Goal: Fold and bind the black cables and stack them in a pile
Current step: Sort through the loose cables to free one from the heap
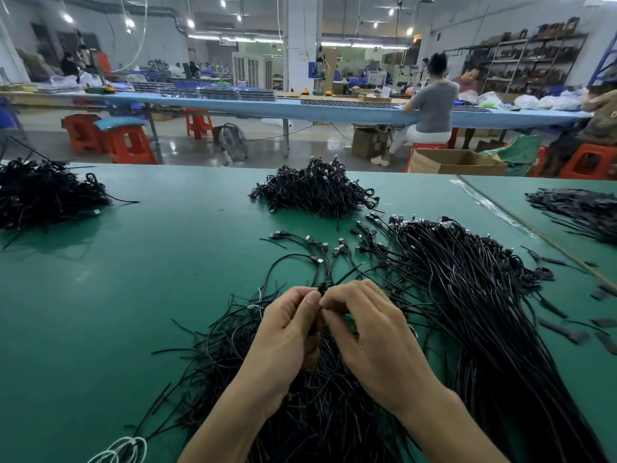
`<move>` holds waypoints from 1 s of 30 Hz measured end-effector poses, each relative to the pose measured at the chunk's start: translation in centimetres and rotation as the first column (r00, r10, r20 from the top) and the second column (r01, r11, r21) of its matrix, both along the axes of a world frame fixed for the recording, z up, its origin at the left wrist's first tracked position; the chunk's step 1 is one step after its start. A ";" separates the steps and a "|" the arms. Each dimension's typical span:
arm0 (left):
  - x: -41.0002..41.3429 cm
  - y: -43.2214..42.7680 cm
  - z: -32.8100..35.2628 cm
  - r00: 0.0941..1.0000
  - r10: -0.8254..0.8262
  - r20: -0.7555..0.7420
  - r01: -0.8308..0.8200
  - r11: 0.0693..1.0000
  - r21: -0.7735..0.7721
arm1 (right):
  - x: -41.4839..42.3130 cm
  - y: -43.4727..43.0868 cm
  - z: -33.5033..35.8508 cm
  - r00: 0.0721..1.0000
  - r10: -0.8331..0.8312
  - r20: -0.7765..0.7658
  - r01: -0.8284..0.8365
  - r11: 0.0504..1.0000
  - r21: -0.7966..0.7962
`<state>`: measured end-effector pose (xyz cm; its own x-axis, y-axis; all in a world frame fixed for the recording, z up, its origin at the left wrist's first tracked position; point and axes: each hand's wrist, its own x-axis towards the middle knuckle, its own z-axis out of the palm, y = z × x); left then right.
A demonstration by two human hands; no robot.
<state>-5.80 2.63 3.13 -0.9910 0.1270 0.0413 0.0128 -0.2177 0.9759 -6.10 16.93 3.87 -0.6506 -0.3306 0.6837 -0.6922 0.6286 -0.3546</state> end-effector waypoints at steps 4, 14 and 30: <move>-0.1 0.2 -0.1 1.000 0.002 -0.012 -0.002 1.000 0.006 | 0.1 0.0 0.3 0.999 0.009 0.049 -0.007 0.999 -0.044; 0.6 1.2 -0.4 0.982 0.188 -0.021 -0.187 0.982 0.031 | 1.4 -1.9 0.5 0.707 0.451 0.545 0.221 0.591 -0.776; -0.3 -0.2 -0.3 0.905 0.156 -0.396 -0.295 0.901 -0.319 | 0.5 0.8 1.7 0.780 0.415 0.468 0.131 0.623 -0.771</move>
